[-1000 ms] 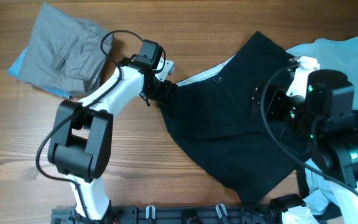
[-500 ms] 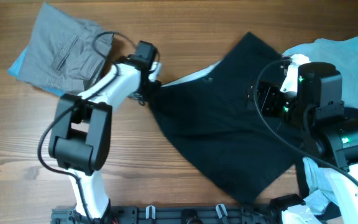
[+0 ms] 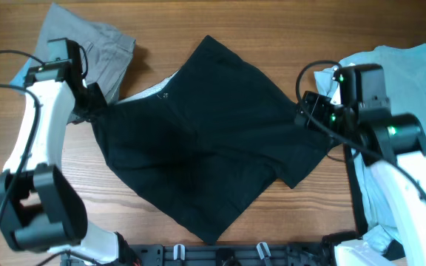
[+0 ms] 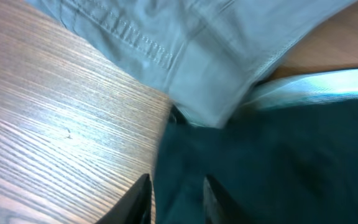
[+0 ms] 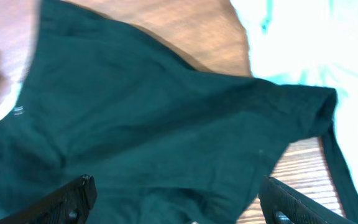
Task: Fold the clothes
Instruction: 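Grasp the shorts corners with both grippers and spread them flat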
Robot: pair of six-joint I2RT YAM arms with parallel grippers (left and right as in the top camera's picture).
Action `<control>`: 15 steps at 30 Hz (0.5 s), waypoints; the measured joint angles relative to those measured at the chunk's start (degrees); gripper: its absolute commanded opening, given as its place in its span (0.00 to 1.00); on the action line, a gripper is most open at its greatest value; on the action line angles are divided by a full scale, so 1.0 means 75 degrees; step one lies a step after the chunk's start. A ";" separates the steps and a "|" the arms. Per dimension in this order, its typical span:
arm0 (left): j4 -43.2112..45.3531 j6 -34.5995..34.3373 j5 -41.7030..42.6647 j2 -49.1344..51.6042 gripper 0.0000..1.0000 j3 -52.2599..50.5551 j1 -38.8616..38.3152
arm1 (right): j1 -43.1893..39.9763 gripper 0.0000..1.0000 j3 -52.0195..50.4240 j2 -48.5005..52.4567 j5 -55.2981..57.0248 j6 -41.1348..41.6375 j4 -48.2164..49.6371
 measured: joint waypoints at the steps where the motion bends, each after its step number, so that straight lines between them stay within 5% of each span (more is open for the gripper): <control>1: -0.0009 0.0006 0.0108 -0.0087 0.32 0.0000 -0.0012 | -0.0076 0.88 0.0000 0.0140 0.0000 0.0000 -0.0012; 3: 0.0003 0.0102 0.0484 -0.0201 0.32 0.0000 -0.0105 | -0.0259 0.88 -0.0003 0.0440 -0.0055 -0.0012 -0.0020; 8: 0.0557 0.0659 0.1478 -0.0230 0.04 -0.0006 -0.0915 | -0.0347 0.89 -0.0003 0.0565 -0.0163 -0.0029 -0.0006; 15: 0.2757 0.1550 0.2037 0.0108 0.04 -0.0003 -0.2492 | -0.0347 0.93 -0.0003 0.0565 -0.0373 -0.0131 -0.0041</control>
